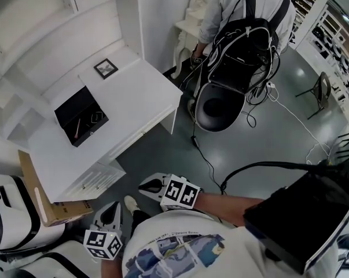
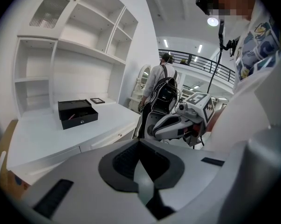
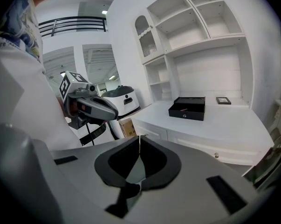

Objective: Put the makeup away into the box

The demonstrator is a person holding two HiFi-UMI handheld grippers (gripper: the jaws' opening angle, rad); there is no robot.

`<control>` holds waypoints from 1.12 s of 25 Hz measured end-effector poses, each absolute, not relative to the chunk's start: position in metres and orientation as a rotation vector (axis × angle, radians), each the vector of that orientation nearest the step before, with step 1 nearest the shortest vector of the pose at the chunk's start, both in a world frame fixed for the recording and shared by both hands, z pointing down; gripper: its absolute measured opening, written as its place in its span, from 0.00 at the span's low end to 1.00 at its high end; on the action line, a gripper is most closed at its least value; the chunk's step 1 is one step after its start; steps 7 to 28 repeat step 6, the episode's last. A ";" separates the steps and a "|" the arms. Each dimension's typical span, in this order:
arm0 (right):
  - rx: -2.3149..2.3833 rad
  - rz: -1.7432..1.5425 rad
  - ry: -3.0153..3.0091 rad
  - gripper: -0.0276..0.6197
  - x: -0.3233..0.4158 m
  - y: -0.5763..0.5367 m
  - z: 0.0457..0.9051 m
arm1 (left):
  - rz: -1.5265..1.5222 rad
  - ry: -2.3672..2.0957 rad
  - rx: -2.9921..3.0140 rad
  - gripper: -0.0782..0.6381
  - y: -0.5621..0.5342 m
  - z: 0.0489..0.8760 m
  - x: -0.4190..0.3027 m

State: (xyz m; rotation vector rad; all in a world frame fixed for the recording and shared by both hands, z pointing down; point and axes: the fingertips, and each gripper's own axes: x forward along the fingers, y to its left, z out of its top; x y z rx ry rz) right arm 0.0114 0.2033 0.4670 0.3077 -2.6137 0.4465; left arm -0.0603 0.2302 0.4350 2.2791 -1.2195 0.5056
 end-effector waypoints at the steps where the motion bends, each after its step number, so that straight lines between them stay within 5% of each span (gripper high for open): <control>1: 0.310 0.448 -2.611 0.09 0.012 0.202 0.468 | 0.505 -1.216 2.282 0.13 0.228 0.435 -0.060; 28: 0.354 0.478 -2.584 0.09 0.016 0.198 0.475 | 0.512 -1.166 2.302 0.13 0.218 0.440 -0.059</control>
